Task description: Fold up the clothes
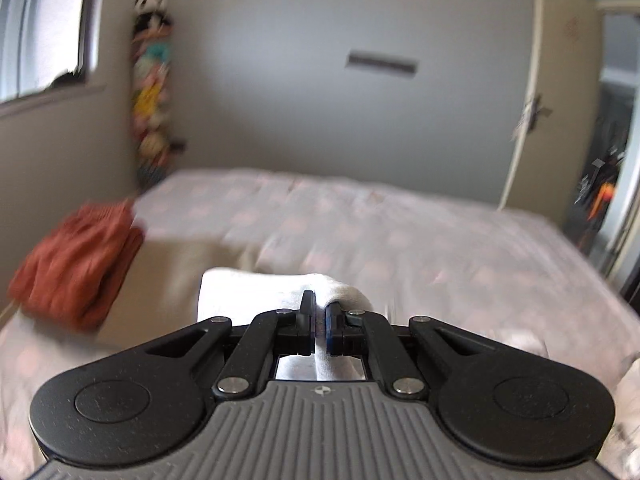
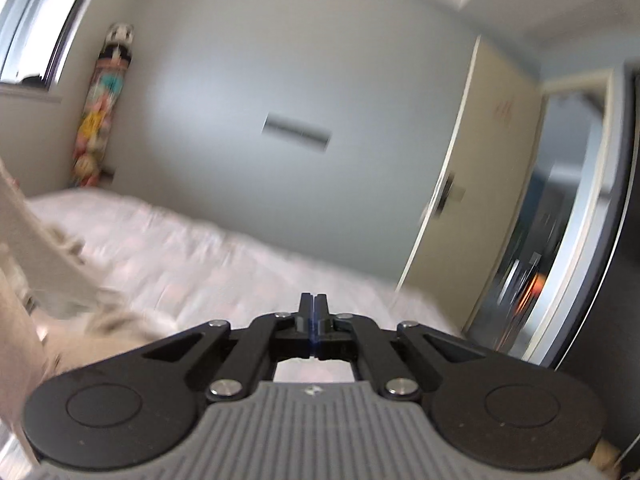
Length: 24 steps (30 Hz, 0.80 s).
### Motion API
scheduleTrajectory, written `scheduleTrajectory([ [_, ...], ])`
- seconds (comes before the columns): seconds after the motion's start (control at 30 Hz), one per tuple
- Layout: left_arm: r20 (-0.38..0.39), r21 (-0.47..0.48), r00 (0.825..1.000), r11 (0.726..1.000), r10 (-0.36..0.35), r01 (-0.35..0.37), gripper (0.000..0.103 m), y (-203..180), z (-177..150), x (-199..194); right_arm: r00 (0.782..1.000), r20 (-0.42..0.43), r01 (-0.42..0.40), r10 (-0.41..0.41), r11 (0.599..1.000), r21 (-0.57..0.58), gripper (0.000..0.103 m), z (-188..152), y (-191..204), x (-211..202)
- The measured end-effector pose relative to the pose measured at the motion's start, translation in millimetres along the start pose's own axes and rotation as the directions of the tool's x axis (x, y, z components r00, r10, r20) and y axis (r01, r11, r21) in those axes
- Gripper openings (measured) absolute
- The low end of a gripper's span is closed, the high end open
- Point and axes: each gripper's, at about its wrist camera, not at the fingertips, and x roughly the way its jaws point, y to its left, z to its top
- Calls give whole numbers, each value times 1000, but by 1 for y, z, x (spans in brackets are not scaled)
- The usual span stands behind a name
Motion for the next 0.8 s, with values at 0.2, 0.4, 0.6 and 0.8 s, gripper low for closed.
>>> scheduleTrajectory([
  [0.2,-92,-13,994,998,61,-62,3,36,-29,15,978,-148,-145,148,989,35,1,-34,39,26],
  [0.4,-150,1,984,996,93,-94,28,64,-46,21,951,-196,-239,239,971,24,9,-43,75,50],
  [0.6,-202,4,973,994,109,-110,49,77,-60,39,928,-223,-309,299,951,-10,40,-36,96,85],
  [0.8,-233,-6,965,993,117,-122,32,82,-67,59,918,-254,-328,303,943,-62,40,-25,117,140],
])
